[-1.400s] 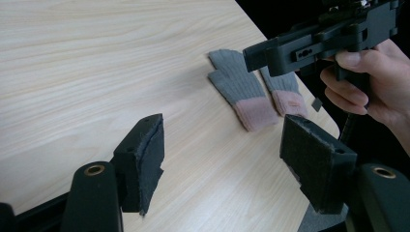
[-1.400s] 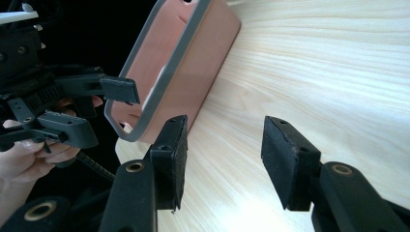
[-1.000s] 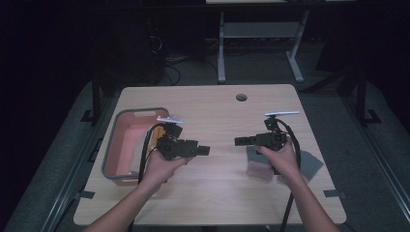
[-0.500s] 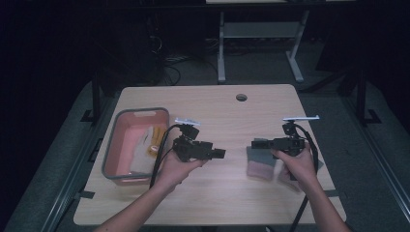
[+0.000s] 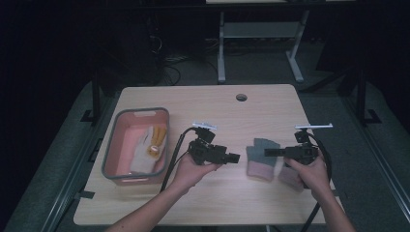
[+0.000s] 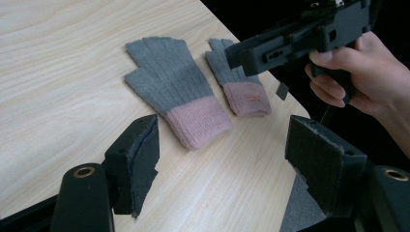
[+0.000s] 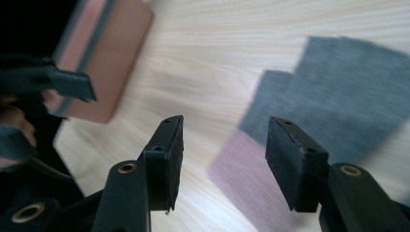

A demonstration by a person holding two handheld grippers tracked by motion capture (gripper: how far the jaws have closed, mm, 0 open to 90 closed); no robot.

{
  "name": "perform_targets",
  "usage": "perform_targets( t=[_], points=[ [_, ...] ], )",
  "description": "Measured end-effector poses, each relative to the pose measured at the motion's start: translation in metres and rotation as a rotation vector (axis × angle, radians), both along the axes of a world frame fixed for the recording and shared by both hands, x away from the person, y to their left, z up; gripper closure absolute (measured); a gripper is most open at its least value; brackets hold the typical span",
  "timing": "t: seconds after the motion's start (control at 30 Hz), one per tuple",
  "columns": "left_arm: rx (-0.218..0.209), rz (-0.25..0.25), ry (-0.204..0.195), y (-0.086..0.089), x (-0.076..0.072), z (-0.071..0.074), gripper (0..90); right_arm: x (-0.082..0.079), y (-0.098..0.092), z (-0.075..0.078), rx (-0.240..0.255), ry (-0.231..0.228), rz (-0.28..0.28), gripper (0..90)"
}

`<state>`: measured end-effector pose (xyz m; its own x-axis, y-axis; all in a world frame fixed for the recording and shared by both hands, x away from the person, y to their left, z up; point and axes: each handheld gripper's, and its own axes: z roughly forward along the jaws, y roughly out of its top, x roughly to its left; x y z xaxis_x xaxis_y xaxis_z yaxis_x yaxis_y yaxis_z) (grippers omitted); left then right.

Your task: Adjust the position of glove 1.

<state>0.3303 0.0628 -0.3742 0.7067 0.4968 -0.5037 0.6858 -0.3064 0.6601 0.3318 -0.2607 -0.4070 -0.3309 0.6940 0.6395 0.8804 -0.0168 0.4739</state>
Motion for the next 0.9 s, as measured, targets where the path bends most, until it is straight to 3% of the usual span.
perform_targets(
  t=[0.47,0.67,0.9],
  points=[
    [0.017,-0.027,-0.018,-0.021,-0.001,-0.011,27.7,-0.017,-0.028,-0.007,-0.199,-0.033,-0.061,47.9],
    [0.028,-0.045,-0.021,-0.03,-0.005,-0.016,27.4,-0.02,-0.039,-0.012,-0.243,-0.018,-0.103,48.2],
    [0.031,-0.056,-0.017,-0.037,-0.007,-0.023,27.2,-0.026,-0.048,-0.02,-0.335,-0.003,-0.133,48.2]
  ],
)
